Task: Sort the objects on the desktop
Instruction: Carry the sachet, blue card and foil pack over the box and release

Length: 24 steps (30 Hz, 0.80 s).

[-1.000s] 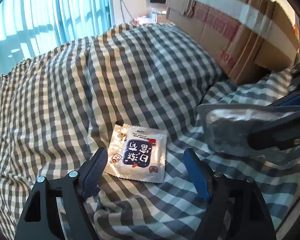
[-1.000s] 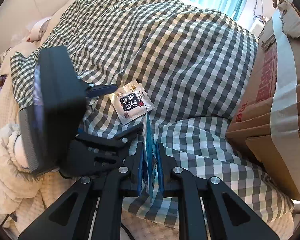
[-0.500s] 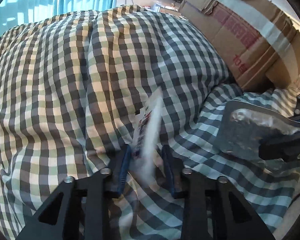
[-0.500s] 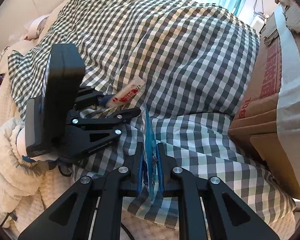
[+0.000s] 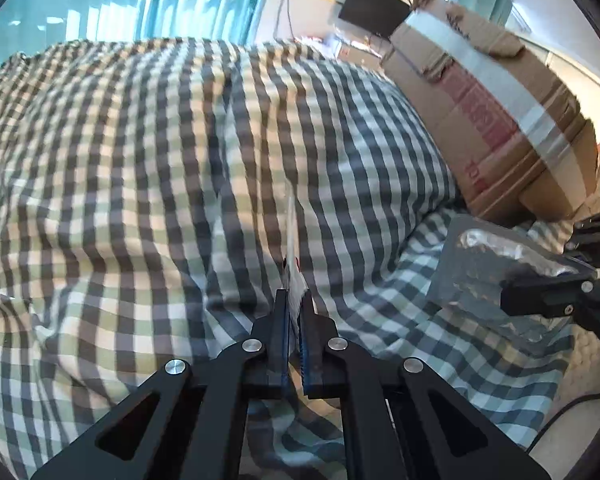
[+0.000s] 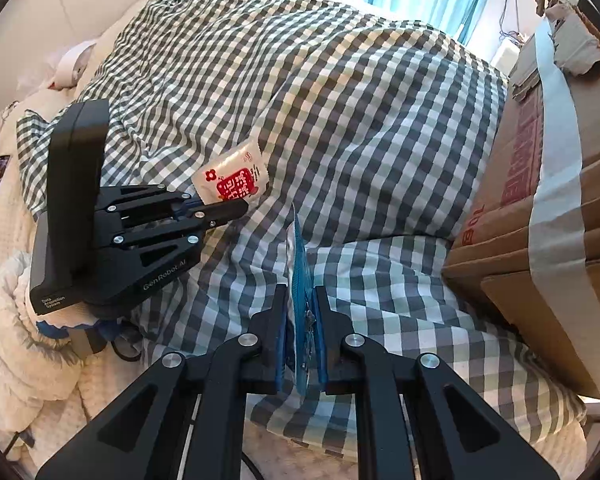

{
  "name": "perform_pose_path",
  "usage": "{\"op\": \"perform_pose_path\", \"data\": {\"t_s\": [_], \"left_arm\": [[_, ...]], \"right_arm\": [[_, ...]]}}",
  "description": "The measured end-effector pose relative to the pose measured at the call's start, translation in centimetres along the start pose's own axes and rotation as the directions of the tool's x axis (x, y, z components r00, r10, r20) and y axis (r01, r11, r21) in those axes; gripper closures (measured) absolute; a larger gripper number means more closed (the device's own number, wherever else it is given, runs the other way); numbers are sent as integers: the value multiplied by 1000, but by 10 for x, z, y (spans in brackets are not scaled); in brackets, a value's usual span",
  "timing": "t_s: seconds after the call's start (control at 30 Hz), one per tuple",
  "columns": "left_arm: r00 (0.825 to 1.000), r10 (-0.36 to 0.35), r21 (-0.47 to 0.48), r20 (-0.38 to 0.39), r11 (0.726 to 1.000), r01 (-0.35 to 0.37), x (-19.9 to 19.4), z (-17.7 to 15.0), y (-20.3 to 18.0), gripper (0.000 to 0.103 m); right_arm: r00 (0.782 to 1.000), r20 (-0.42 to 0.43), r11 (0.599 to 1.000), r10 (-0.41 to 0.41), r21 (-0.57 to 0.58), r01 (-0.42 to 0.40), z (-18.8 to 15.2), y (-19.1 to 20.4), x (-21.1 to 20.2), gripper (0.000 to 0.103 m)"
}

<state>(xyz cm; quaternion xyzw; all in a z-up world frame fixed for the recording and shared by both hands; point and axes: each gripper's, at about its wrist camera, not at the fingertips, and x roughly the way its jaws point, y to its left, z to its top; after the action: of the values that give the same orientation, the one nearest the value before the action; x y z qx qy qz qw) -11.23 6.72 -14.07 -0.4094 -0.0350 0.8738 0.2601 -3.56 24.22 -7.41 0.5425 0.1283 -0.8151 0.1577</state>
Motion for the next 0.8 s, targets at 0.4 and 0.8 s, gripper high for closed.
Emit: {"op": "perform_pose_path", "data": {"t_s": [0.4, 0.8], "left_arm": [[989, -37, -30, 140, 999, 42, -68, -7, 9, 101], [915, -236, 248, 327, 956, 158, -165, 90, -129, 101]], "right_arm": [[997, 73, 999, 40, 4, -40, 4, -1, -35, 92], [885, 450, 975, -119, 221, 19, 10, -92, -200, 92]]}}
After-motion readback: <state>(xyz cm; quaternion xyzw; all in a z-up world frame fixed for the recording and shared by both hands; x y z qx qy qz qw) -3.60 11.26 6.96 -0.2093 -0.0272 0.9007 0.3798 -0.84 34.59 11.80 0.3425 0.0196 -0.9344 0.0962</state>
